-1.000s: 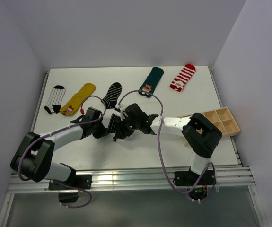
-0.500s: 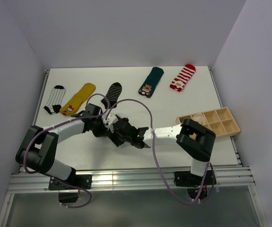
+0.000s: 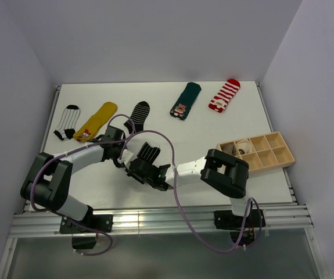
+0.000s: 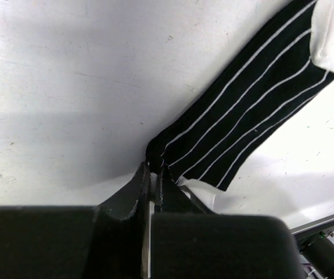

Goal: Roll the socks
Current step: Roll the sock at the center of the board.

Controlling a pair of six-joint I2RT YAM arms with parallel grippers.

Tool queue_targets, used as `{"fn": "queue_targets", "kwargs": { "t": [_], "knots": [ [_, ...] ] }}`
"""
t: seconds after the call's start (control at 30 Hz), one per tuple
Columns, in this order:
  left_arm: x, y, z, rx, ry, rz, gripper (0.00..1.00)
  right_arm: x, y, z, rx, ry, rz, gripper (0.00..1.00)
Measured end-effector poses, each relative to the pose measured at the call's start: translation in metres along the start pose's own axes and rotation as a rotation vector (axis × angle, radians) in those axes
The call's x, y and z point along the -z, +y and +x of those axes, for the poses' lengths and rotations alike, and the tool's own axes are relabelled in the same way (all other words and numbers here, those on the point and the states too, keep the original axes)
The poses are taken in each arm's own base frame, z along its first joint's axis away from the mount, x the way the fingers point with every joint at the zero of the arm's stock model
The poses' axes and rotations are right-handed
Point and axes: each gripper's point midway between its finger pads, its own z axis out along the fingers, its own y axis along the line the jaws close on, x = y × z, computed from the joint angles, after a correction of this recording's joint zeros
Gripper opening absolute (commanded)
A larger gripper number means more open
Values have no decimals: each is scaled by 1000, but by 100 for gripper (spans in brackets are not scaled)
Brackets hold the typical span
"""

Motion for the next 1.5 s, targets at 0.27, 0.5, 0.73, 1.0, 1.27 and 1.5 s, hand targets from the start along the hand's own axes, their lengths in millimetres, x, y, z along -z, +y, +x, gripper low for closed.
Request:
{"fn": "queue_targets", "kwargs": {
  "t": [0.27, 0.5, 0.73, 1.0, 1.27, 1.5],
  "knots": [
    [1, 1, -4, -10, 3, 1, 0, 0, 0, -1, 16, -1, 2, 0],
    [3, 2, -2, -15, 31, 7, 0, 17, -4, -13, -119, 13, -178, 0],
    [3, -9, -9, -18, 16, 52, 10, 19, -20, -6, -351, 73, -378, 0],
    [12, -10, -18, -2, -65, 81, 40, 11, -21, 12, -633, 189, -629, 0],
    [28, -8, -26, 22, -196, 149, 67, 12, -21, 14, -855, 259, -804, 0],
    [27, 4, -8, 50, -256, 228, 61, 13, -18, 16, -959, 315, -870, 0]
  ]
}}
